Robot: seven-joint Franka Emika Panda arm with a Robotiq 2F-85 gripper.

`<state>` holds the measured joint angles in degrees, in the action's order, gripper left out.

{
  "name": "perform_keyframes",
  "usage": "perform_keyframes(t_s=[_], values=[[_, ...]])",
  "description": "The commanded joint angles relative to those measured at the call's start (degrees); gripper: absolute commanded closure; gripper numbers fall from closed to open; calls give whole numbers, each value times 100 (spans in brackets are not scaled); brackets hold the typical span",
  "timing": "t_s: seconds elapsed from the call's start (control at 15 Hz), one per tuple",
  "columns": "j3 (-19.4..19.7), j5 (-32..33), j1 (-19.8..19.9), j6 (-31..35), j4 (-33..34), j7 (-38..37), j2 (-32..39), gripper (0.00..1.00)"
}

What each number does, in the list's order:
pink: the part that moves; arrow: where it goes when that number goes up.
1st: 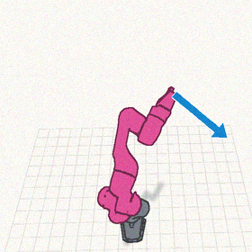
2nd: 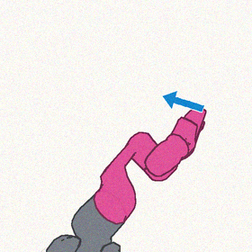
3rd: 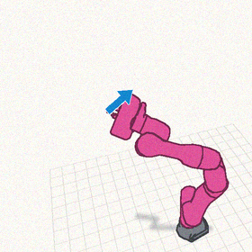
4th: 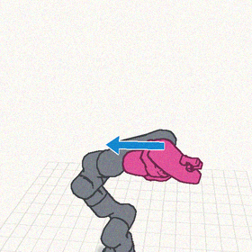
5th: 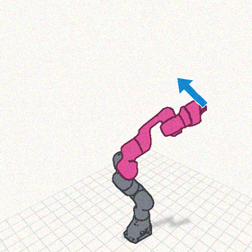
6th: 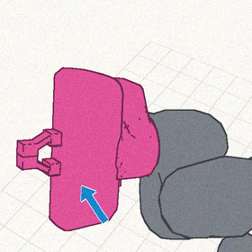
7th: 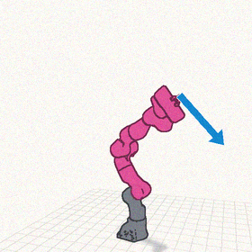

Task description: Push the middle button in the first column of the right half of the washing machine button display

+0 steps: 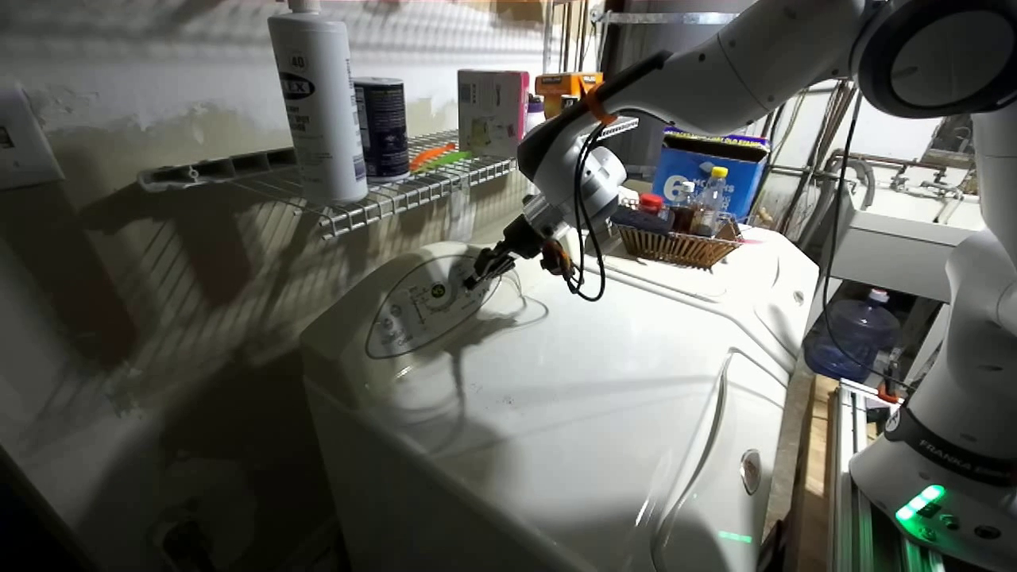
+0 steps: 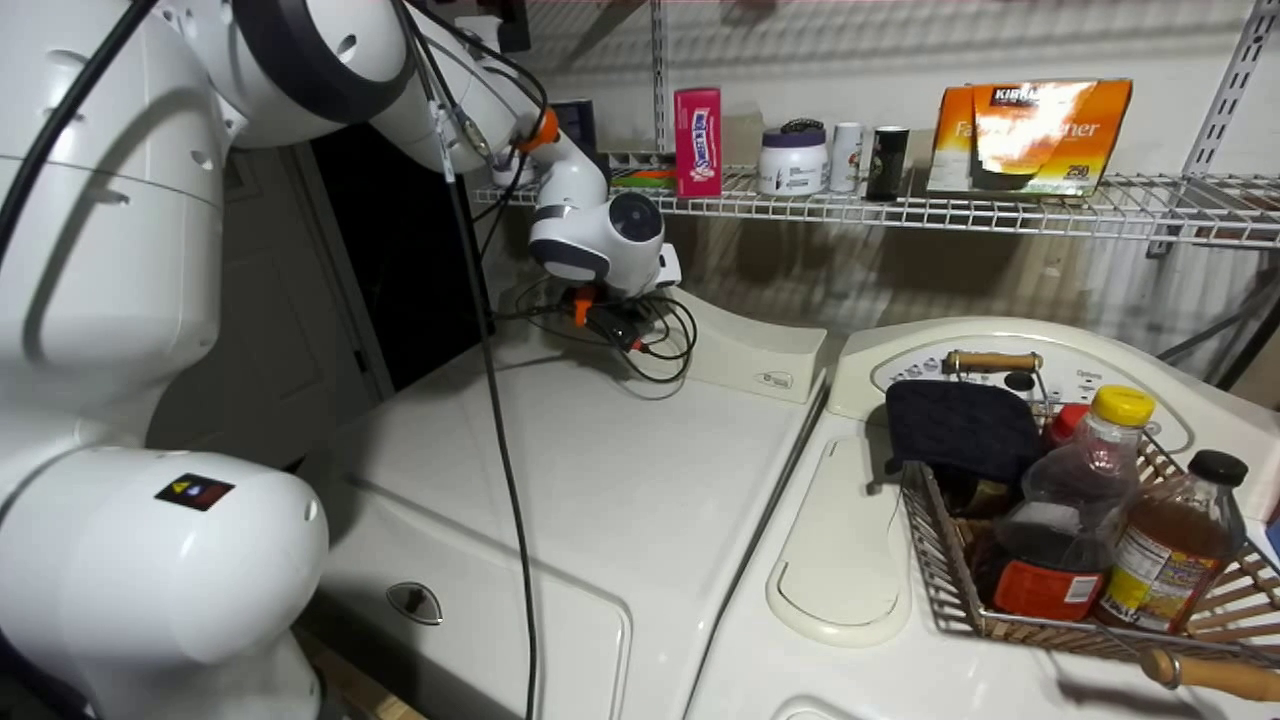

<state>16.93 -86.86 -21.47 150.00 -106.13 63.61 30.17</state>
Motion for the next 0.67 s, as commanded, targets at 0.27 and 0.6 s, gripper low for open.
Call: perform_keyframes(t_s=[0.27,0.6], values=[[-72,16,-54,502,305,-228,288,100],[-11,149,-520,1770,448,-604,534,100]])
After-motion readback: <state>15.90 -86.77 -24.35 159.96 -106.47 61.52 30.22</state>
